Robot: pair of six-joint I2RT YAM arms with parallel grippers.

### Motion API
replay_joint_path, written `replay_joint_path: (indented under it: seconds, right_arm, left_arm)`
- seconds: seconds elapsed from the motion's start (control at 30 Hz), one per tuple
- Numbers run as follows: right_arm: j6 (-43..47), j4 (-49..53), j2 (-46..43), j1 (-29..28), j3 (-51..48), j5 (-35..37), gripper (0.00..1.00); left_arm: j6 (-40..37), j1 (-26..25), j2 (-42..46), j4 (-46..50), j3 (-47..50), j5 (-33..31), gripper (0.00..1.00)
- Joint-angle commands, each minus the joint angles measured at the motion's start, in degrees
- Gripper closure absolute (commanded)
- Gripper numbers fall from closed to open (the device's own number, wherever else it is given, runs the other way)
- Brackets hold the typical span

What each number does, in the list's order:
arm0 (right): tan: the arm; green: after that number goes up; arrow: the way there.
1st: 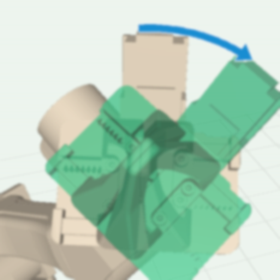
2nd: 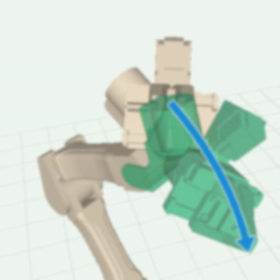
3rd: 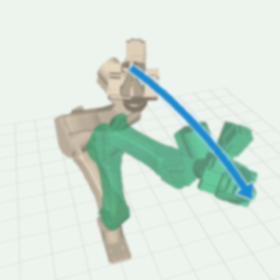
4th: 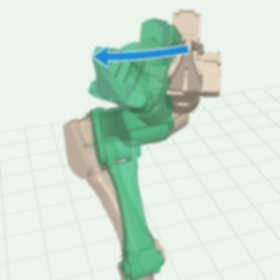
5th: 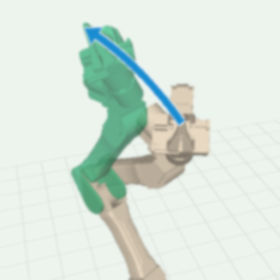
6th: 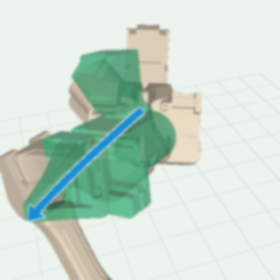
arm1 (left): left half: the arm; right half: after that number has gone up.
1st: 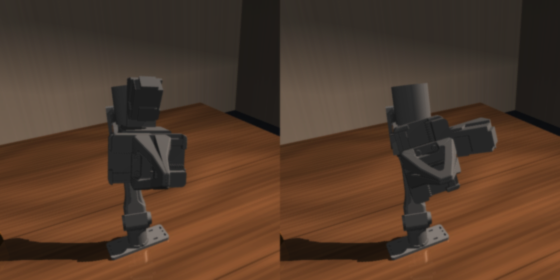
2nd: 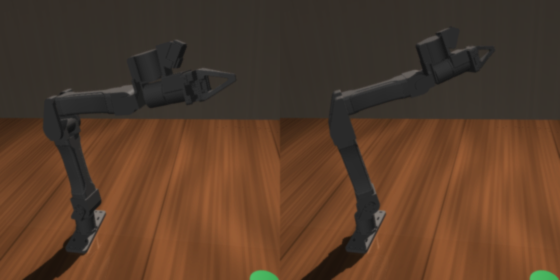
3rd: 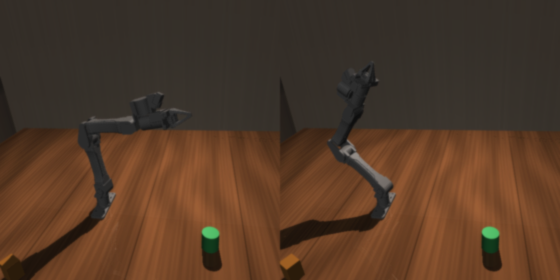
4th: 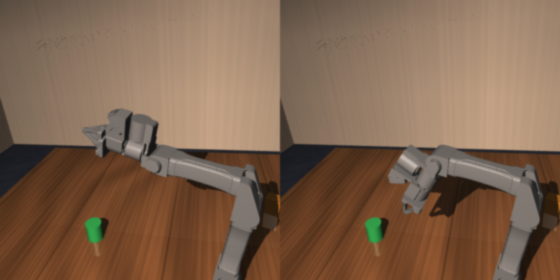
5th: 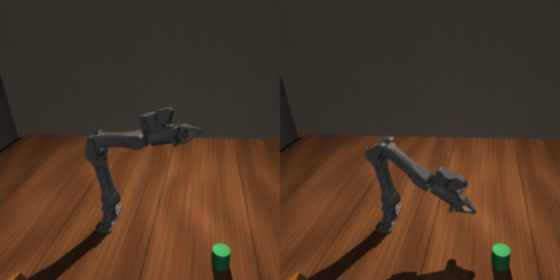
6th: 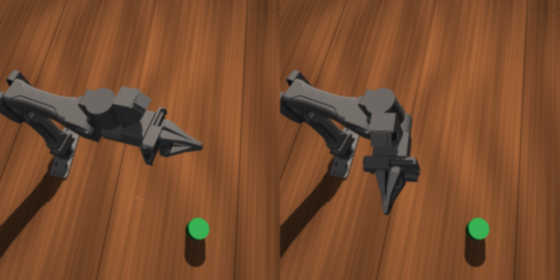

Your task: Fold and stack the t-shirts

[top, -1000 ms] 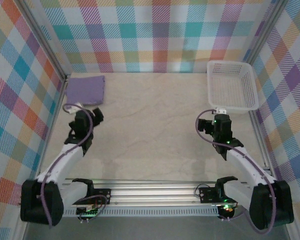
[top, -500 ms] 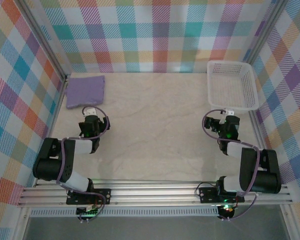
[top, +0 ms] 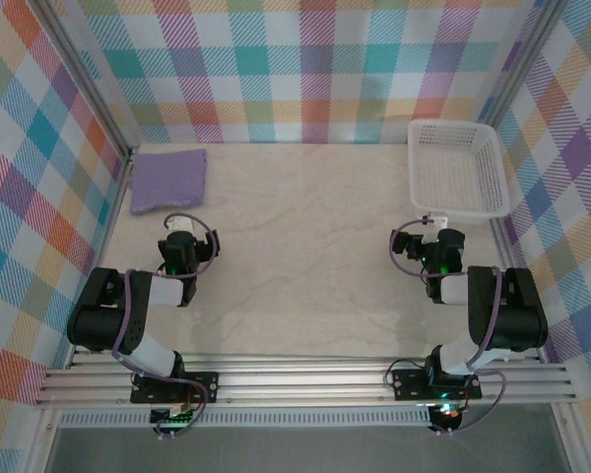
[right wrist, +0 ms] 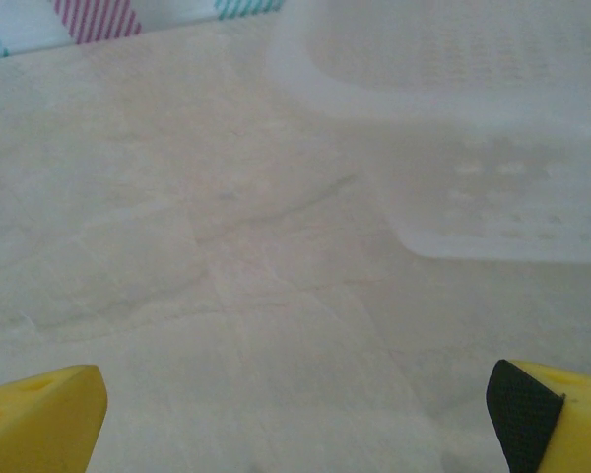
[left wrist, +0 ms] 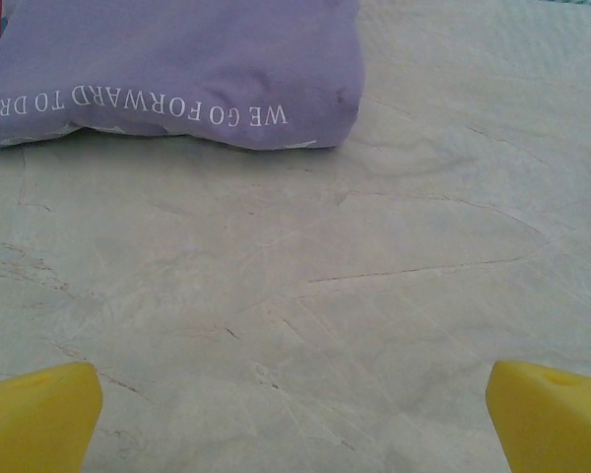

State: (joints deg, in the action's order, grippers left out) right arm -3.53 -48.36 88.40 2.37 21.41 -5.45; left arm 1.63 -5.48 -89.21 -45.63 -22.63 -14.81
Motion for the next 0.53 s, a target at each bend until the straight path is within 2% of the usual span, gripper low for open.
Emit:
replay_joint_path:
  seconds: [0.0,0.5]
  right_arm:
    - [2.12,-0.08,-0.24,-1.41,1.86,2.18,0.00]
    - [2.93,0.82,-0.43,-1.85,2.19,1.62,0.00]
  left_arm:
    - [-0.97,0.47,-0.27,-2.19,-0.47,0.75,0.00]
    - [-1.02,0.47,-0.27,-2.10,-0.53,0.65,0.00]
